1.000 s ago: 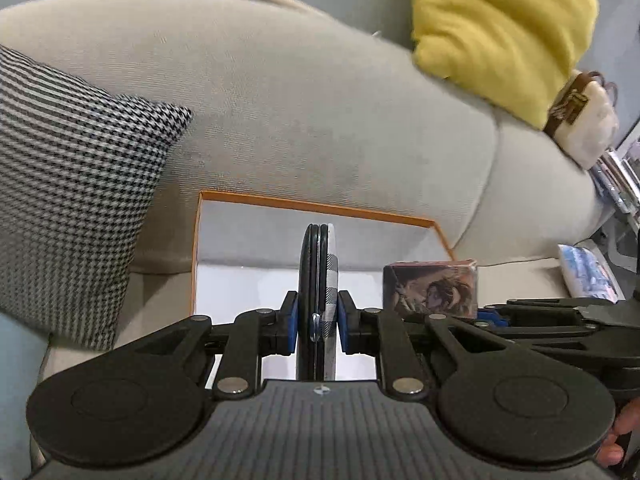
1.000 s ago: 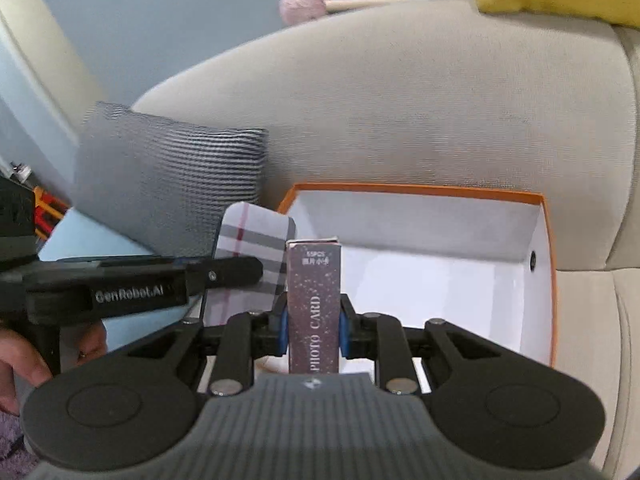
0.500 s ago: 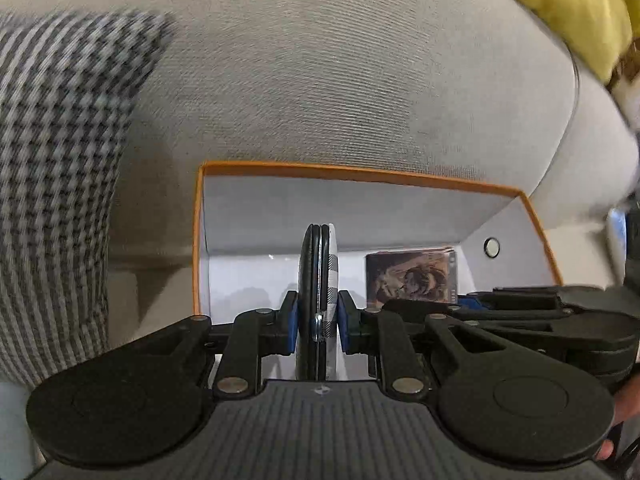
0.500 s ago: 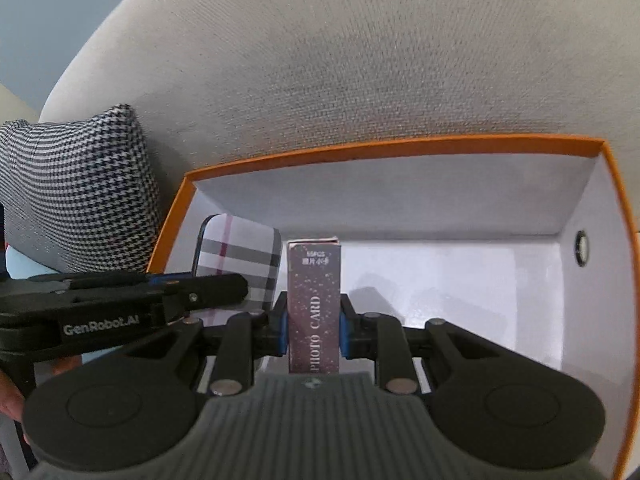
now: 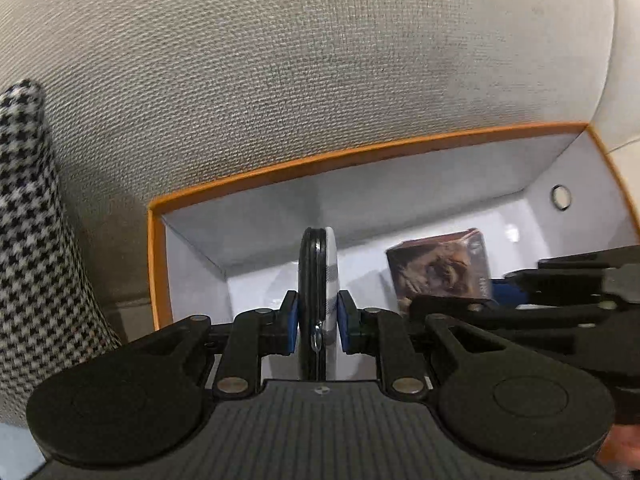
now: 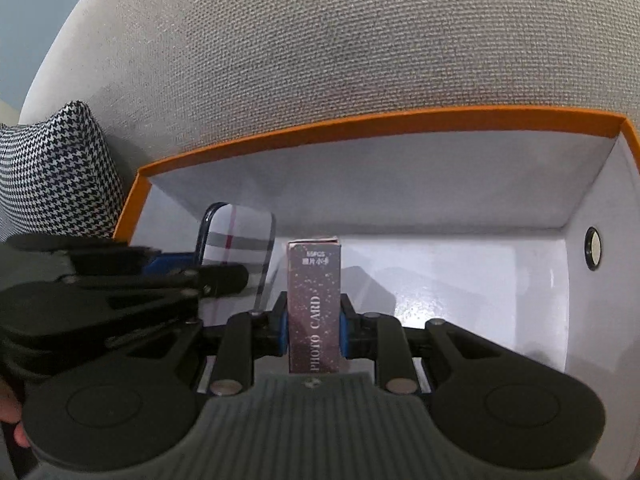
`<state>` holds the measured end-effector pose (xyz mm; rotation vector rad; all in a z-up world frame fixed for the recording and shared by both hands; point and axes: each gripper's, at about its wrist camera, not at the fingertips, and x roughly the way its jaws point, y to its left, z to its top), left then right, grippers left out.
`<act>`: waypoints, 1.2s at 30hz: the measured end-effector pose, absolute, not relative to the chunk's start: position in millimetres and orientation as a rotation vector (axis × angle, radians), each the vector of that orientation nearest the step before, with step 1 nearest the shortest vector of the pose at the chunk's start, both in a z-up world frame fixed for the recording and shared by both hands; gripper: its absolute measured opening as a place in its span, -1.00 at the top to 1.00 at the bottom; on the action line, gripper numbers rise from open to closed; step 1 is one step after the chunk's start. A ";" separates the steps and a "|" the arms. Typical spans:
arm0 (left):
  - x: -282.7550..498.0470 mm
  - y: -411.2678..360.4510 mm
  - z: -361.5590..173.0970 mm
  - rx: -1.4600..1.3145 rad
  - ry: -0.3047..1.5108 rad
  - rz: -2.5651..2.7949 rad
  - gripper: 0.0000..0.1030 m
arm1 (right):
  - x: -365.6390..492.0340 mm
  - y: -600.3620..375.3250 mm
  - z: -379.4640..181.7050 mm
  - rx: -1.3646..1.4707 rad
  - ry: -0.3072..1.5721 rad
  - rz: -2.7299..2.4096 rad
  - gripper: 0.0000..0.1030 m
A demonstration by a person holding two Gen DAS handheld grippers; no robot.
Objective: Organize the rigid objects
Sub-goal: 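Open left tool to drop the plaid phone case into the orange box, then lower the photo card box into the orange box and open right tool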
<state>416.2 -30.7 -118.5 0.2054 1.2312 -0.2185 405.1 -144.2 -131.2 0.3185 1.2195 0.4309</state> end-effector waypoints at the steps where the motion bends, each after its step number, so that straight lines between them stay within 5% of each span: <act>1: 417.1 -32.7 -121.4 0.217 1.232 -0.219 0.57 | 407.4 -140.0 -134.0 0.321 1.224 0.433 0.55; 9: 402.1 -50.1 -115.9 0.382 1.147 -0.206 0.30 | 410.5 -132.7 -141.4 0.315 1.231 0.446 0.55; 20: 358.4 -10.2 -59.4 0.215 0.971 -0.164 0.27 | 413.0 -125.8 -137.5 0.328 1.259 0.402 0.55; 36: 345.8 11.0 -80.9 -0.047 1.106 -0.185 0.39 | 423.7 -100.3 -137.2 0.391 1.254 0.395 0.55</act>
